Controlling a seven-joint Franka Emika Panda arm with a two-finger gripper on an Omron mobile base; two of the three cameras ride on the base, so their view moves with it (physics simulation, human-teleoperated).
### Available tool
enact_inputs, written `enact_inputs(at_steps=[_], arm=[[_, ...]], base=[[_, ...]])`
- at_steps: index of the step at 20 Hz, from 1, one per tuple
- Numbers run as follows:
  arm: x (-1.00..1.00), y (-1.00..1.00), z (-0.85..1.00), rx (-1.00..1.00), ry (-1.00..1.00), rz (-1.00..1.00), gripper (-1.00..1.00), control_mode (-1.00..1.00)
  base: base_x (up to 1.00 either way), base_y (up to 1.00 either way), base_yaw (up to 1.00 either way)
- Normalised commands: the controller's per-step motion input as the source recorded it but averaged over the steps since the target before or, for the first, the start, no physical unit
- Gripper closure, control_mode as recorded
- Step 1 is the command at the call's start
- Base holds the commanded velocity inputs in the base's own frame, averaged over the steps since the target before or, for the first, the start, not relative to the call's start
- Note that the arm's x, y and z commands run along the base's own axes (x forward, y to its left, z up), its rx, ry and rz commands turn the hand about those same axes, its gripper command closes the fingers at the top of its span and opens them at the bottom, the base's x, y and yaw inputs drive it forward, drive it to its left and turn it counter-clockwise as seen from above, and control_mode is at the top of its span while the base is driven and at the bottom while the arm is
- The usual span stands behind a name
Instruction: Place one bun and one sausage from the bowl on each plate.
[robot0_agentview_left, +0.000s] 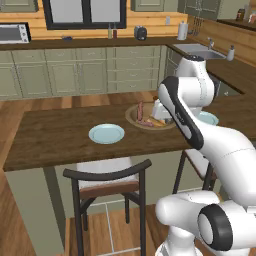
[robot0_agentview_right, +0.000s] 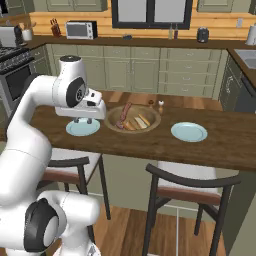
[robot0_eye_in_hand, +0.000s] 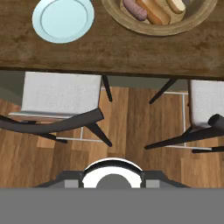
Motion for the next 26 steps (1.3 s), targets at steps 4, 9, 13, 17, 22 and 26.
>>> enact_inputs(at_steps=[4, 9, 13, 17, 22, 26], arm=[[-0.43, -0.1, -0.01, 0.0, 0.0, 0.0, -1.0, -1.0], [-0.16, -0.08, -0.01, 0.0, -0.01, 0.0, -1.0, 1.0], [0.0, 0.0, 0.0, 0.0, 0.0, 0.0, -1.0, 1.0], [0.0, 0.0, 0.0, 0.0, 0.0, 0.0, -1.0, 1.0], [0.0, 0.0, 0.0, 0.0, 0.0, 0.0, -1.0, 1.0], [0.5, 0.27, -0.05, 0.0, -0.01, -0.03, -1.0, -1.0]], base=[[0.0, 0.0, 0.0], [-0.12, -0.56, -0.07], [0.43, -0.62, -0.15], [0.8, -0.12, -0.09], [1.0, 0.55, -0.01], [0.5, 0.29, 0.0]])
